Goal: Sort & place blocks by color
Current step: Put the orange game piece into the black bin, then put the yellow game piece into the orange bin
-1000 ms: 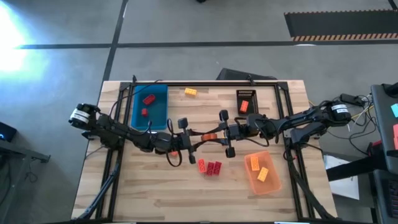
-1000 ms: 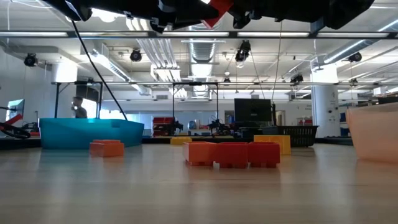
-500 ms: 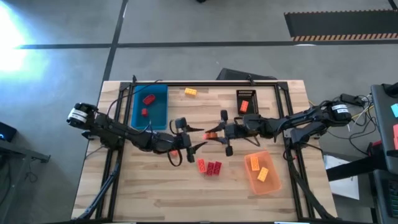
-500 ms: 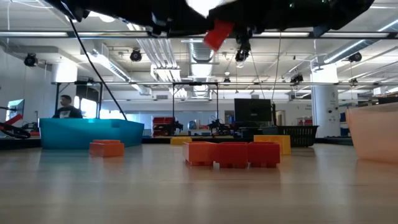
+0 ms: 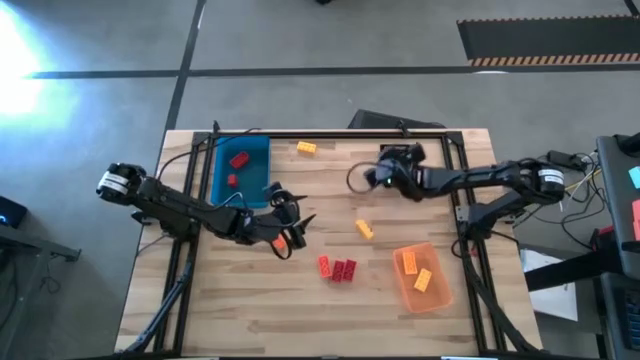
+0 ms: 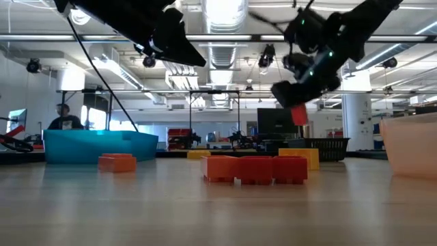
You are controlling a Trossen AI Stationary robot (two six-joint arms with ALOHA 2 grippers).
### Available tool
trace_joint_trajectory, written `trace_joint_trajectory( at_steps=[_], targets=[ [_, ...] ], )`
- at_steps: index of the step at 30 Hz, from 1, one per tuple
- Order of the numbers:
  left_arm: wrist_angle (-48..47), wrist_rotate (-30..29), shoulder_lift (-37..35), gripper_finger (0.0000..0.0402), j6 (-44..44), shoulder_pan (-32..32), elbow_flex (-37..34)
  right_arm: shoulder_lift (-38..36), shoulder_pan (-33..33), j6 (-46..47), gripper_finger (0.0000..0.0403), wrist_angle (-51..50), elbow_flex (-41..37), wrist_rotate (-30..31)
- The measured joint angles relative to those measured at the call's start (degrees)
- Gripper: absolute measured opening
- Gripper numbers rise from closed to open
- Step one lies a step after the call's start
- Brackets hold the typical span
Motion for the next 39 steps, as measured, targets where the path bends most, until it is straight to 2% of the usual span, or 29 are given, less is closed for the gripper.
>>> trace_joint_trajectory(
  at_steps=[3, 6, 10, 15, 19, 24, 27, 33, 39],
  targets=[
    [-0.13, 0.02, -0.02, 0.0247, 0.03, 0.0, 0.05, -0.15, -5.69, 8.21, 0.0083, -5.38, 0.0, -3.09],
    [0.05, -0.01, -0.02, 0.0247, 0.03, 0.0, 0.1, 0.09, -9.96, 10.97, 0.0083, -5.82, 0.0, -8.14],
    [0.04, -0.09, -0.02, 0.0247, 0.03, 0.0, 0.12, 0.43, -12.79, 12.45, 0.0088, -6.09, 0.0, -8.83],
    [0.04, -0.22, -0.02, 0.0247, 0.05, 0.0, 0.12, 0.43, -13.69, 12.54, 0.0155, -6.03, 0.0, -8.97],
    [0.04, -0.44, -0.02, 0.0247, 0.05, 0.0, 0.12, 0.43, -13.69, 12.47, 0.0179, -6.03, 0.0, -8.96],
    [-0.05, -0.44, -0.02, 0.0247, 0.07, 0.0, 0.12, 0.06, -13.69, 12.38, 0.0175, -6.05, 0.0, -9.43],
    [-0.36, -0.43, -0.07, 0.0247, 0.22, 0.0, 0.12, -0.99, -13.69, 12.4, 0.0169, -5.28, 0.02, -12.29],
    [-1.96, -0.44, -2.86, 0.0247, 3.1, 0.0, 0.36, -1.03, -13.67, 12.14, 0.0152, -4.8, 5.15, -21.78],
    [-3.58, -1.37, -8.89, 0.0247, 6.57, 0.0, -0.06, 4.65, -13.67, 6.58, 0.0129, -4.84, 15.93, -31.52]
  ],
)
